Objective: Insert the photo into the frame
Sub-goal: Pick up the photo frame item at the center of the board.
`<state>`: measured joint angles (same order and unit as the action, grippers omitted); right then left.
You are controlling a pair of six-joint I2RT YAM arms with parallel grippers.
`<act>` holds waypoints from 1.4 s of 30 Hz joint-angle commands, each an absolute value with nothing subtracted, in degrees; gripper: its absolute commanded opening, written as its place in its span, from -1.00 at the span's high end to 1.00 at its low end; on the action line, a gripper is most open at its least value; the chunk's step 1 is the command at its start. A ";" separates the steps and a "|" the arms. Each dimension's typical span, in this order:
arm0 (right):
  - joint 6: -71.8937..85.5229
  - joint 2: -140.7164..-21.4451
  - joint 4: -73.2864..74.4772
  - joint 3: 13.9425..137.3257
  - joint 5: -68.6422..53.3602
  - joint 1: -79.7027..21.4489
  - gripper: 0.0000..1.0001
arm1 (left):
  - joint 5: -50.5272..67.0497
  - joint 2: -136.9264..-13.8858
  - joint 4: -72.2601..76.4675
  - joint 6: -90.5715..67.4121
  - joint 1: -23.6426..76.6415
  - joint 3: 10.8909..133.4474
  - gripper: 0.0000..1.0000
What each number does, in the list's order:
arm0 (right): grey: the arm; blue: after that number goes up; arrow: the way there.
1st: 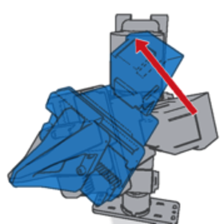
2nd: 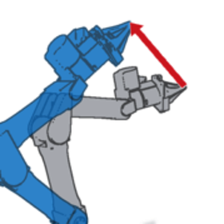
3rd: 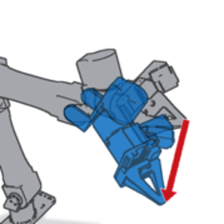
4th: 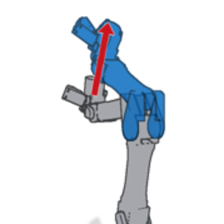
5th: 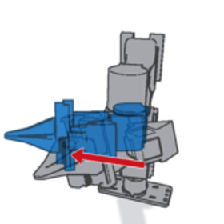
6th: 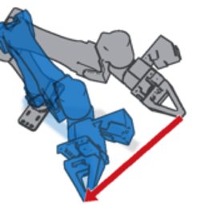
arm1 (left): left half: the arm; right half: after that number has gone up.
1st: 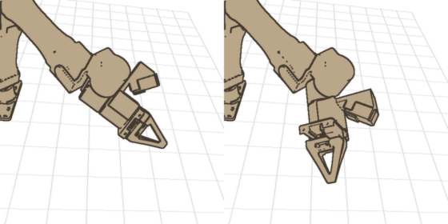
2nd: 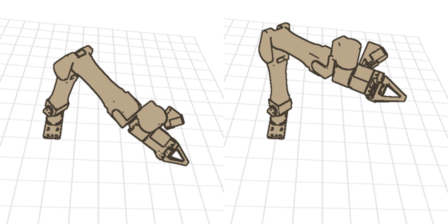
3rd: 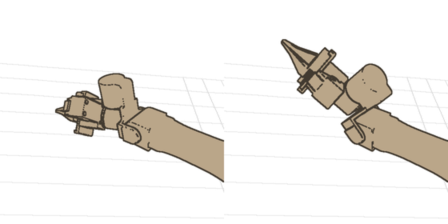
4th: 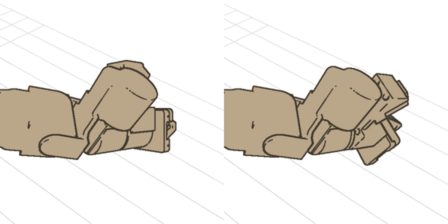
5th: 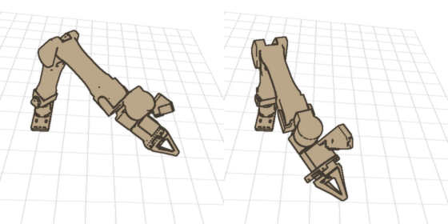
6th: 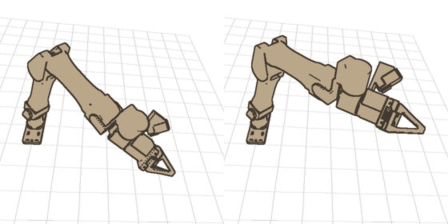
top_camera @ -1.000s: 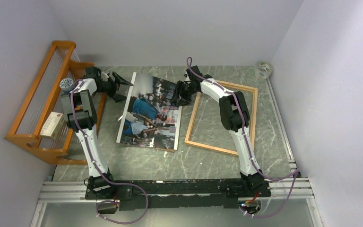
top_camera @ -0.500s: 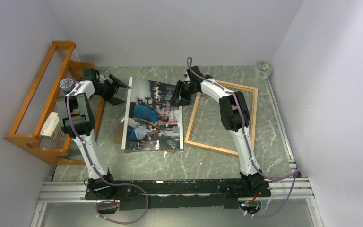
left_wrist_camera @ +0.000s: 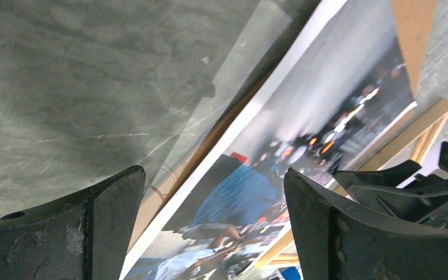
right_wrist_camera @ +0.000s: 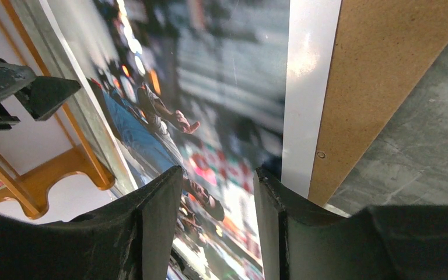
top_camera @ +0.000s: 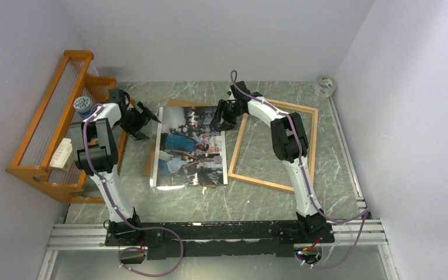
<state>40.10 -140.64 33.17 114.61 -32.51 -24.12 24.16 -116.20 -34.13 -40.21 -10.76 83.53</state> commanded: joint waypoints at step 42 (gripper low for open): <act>35.08 -147.32 39.57 114.57 -22.94 -23.81 -0.01 | 48.37 -110.87 -16.59 -42.51 -13.10 77.32 0.05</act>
<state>38.98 -142.50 36.34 117.69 -33.67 -23.81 48.34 -112.05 -17.08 -46.06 -13.32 76.73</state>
